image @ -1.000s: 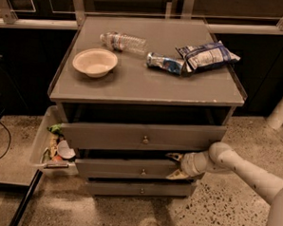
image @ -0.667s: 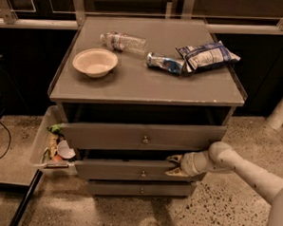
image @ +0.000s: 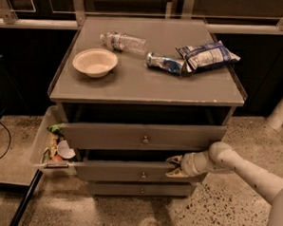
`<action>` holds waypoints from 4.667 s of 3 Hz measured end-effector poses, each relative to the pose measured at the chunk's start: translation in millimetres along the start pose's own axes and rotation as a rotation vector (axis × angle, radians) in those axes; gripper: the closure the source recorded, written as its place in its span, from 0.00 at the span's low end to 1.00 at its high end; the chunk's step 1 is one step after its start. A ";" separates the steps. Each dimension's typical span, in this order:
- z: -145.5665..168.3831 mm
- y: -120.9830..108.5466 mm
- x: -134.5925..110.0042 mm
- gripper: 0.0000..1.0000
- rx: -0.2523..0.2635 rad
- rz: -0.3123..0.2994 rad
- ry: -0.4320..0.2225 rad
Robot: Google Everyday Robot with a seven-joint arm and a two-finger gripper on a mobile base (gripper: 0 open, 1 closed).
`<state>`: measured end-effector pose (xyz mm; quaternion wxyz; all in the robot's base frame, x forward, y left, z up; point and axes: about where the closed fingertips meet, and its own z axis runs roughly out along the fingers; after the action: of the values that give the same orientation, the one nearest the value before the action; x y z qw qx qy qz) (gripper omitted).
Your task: Open middle drawer
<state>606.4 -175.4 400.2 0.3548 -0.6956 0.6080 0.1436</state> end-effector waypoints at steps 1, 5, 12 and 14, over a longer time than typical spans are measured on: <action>0.1 0.0 0.0 0.63 0.000 0.000 0.000; -1.9 39.0 -10.3 0.88 -0.055 -0.019 -0.008; -22.5 89.3 -11.0 0.46 -0.120 -0.008 -0.073; -44.2 127.2 -21.3 0.92 -0.117 -0.033 -0.070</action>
Offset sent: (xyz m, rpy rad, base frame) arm 0.0022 0.0028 0.0029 -0.0025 -0.0020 0.0026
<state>470.9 -190.2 404.4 0.3366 -0.7198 0.5743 0.1972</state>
